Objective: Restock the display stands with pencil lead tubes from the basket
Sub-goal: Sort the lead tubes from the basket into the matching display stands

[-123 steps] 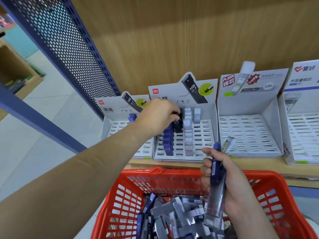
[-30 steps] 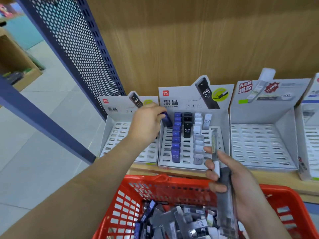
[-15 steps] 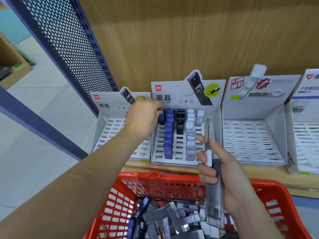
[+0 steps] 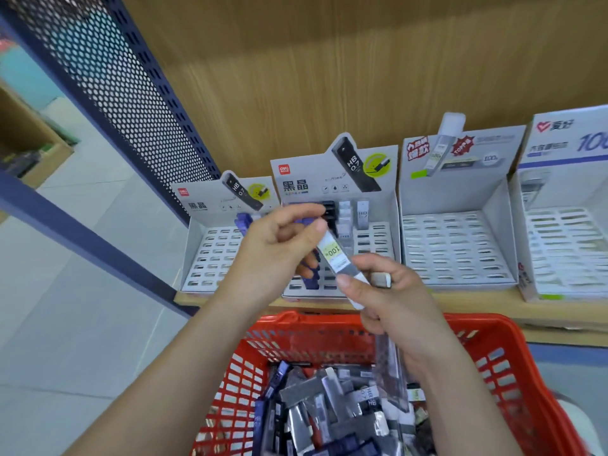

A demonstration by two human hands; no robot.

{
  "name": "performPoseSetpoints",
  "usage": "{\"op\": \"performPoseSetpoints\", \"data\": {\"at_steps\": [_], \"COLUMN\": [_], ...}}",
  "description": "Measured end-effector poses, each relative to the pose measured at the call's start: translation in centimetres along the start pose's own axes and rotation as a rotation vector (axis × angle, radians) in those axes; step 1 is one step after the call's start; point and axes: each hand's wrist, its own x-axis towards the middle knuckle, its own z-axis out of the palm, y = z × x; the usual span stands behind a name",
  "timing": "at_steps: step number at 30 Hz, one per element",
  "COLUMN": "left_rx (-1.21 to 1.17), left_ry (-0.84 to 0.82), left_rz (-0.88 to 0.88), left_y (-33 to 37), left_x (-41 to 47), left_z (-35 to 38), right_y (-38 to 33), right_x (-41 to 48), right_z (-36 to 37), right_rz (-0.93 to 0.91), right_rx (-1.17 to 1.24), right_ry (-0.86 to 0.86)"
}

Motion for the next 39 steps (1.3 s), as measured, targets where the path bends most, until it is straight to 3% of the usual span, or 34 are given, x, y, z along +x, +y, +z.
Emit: {"op": "performPoseSetpoints", "data": {"at_steps": [4,9,17,21,25,27,31,33,39], "left_rx": [-0.061,0.109,0.191,0.062,0.353,0.386,0.389,0.373,0.182], "left_ry": [0.049,-0.079,-0.048,0.007,-0.15,-0.164,-0.053,0.002,0.063], "left_rz": [-0.031,-0.187,-0.184,-0.141,-0.069,-0.098,-0.1,-0.079,-0.02], "left_y": [-0.2,-0.6,-1.6,0.2,1.7,2.4,3.1,3.0,3.7], "left_x": [-1.5,-4.2,-6.7,-6.2,-5.8,-5.7,-5.3,-5.1,-4.2], "left_z": [-1.3,-1.7,0.4,-0.4,-1.7,-2.9,-6.3,-7.5,-6.8], "right_y": [-0.1,0.3,0.2,-0.4,-0.7,-0.1,1.5,1.7,-3.6], "right_x": [-0.8,-1.0,-2.6,-3.4,-4.1,-4.0,-3.6,-3.8,-3.7], "right_z": [0.2,0.6,1.3,1.1,1.8,2.4,2.8,2.5,2.4], "right_rz": [-0.011,0.007,0.019,0.025,0.035,0.069,0.267,0.314,0.273], "right_rx": [0.06,0.495,0.069,-0.032,-0.122,-0.006,0.657,0.83,0.696], "right_ry": [-0.024,0.008,0.084,-0.057,-0.132,-0.044,0.249,0.344,0.307]}}
